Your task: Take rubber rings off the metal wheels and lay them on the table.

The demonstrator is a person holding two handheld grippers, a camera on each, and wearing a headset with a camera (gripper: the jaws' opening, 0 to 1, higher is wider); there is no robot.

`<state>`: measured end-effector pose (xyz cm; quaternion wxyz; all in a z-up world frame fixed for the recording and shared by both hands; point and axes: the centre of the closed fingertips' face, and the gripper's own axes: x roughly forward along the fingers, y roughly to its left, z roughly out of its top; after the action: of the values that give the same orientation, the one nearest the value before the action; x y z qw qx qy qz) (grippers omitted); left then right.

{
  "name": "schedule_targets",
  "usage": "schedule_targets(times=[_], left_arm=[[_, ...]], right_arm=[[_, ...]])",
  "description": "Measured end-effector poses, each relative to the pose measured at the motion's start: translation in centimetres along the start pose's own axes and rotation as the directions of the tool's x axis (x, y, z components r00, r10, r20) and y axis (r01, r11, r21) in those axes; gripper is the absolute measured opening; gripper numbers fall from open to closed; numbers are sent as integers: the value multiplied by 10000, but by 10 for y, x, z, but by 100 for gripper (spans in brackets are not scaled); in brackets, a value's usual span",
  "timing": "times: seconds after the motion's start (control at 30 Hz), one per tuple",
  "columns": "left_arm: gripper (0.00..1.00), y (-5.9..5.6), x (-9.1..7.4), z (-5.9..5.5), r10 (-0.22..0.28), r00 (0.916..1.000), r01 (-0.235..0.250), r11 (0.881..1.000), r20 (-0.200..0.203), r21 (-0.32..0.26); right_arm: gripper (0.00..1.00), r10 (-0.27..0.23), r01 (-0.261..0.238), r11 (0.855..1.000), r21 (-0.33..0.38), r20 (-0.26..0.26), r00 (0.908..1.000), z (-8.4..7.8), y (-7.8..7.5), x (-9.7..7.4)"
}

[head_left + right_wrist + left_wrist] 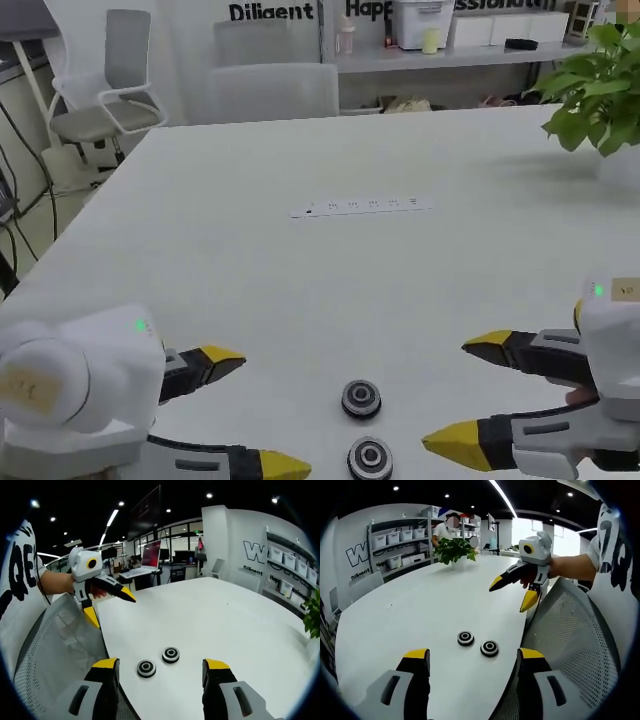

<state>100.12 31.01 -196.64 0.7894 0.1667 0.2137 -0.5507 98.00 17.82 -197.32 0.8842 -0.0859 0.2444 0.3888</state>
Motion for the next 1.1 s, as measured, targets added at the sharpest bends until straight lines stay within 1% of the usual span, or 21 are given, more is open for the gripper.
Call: schedule_targets(times=[0.27,0.77,1.0,1.1], left_arm=[[67,3,3,-2,-89,10000,88,9999,-44,-52],[66,4,8,-3,-199,9997,199,9998,-117,-40],[65,4,11,-6,-309,9994,306,9994,-164,-170],[64,5,13,-8,-374,9992,371,9990,-139,-236]], right_arm=[[66,268,-271,9995,-184,-190,9995,-8,0,6],[66,643,-658,9968,-461,-324,9974,-12,3,13],[66,788,-808,9954,-514,-390,9961,-14,1,19],[66,890,-909,9941,-591,-335,9955,-13,3,22]])
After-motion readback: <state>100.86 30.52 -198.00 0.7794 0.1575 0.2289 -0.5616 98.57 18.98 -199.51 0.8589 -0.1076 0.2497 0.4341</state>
